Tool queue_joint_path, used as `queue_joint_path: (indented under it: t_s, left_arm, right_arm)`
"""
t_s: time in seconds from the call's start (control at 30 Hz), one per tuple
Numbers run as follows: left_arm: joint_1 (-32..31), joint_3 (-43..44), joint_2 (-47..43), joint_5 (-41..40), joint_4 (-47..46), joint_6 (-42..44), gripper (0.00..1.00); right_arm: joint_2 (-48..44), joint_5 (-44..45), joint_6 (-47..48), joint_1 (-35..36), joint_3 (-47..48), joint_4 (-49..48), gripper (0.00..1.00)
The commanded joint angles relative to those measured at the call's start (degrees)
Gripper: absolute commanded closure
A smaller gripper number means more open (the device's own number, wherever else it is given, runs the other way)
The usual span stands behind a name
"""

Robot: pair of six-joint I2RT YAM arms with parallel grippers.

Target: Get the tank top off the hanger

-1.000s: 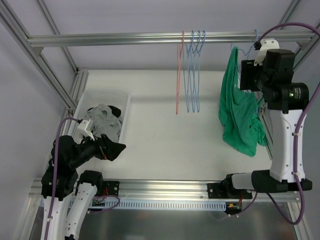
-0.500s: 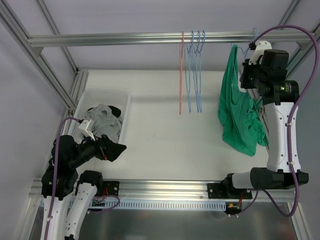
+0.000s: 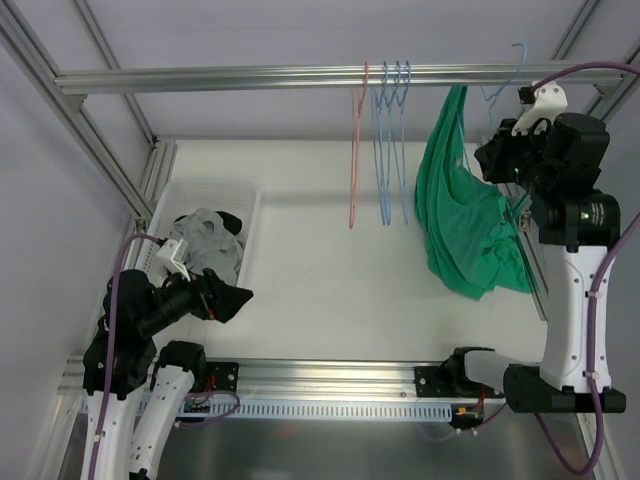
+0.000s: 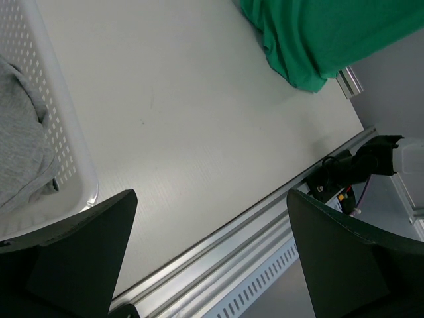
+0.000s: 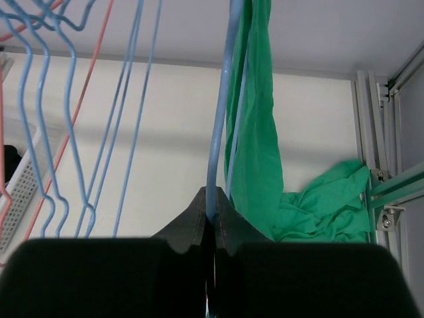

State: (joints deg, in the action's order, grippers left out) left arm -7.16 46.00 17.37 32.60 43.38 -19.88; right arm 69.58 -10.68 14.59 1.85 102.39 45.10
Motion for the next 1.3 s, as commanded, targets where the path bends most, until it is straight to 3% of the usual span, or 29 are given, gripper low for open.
queue_joint_path:
  t_s: [0.0,0.17,0.33,0.43,0.47,0.57,0.6,0.7,0.8,0.93,1.1,1.27]
  left_arm:
    - [-0.1,0.4,1.7,1.9,-0.8,1.3,0.01]
    - [-0.1,5.9,8.3,3.8,-2.6,3.0,0.01]
    - [-1.0,13.1,16.5,13.6,-14.2,-3.7,0.01]
    - [-10.9,18.1,22.3,7.6,-19.6,-3.9,0.01]
    - [-19.6,19.6,26.4,-0.6,-19.9,-2.9,0.01]
    - [-33.6,26.4,35.4,-13.4,-20.6,1.5,0.01]
    - [-42.3,30.0,37.4,-21.4,-21.1,2.7,0.01]
    - [-55.4,37.4,45.1,-29.8,-24.8,8.2,0.01]
    - [-63.8,46.2,54.5,-38.2,-26.8,14.2,0.01]
    - [-67.4,56.7,68.0,-41.7,-29.0,20.6,0.01]
    - [-67.6,65.9,76.4,-42.3,-29.5,21.5,0.01]
    - [-67.6,66.5,79.4,-43.3,-30.4,21.9,0.17]
  right_arm:
    - [-6.5,-2.5,-1.8,-0.1,-2.6,-4.9,1.00]
    - [-14.3,-2.0,-1.2,0.0,-10.2,1.0,1.00]
    - [-21.9,-5.6,-0.6,0.0,-14.8,9.5,1.00]
    - [-28.8,-11.0,-1.7,-0.1,-17.0,12.1,1.00]
    - [-32.3,-12.1,-2.4,-0.1,-17.7,13.1,1.00]
    - [-38.0,-11.9,-3.3,-0.1,-16.9,19.1,1.00]
    - [-39.3,-11.5,-3.4,0.0,-16.6,21.1,1.00]
    - [-44.3,-8.9,-5.4,2.5,-15.6,26.0,1.00]
    - [-45.8,-8.0,-6.9,5.8,-11.5,30.9,1.00]
    - [-46.6,-9.4,-7.2,9.0,-6.0,35.0,1.00]
    - [-46.6,-8.7,-6.9,13.0,-2.9,36.8,1.00]
    - [-47.0,-10.8,-6.6,15.3,-2.0,36.8,1.00]
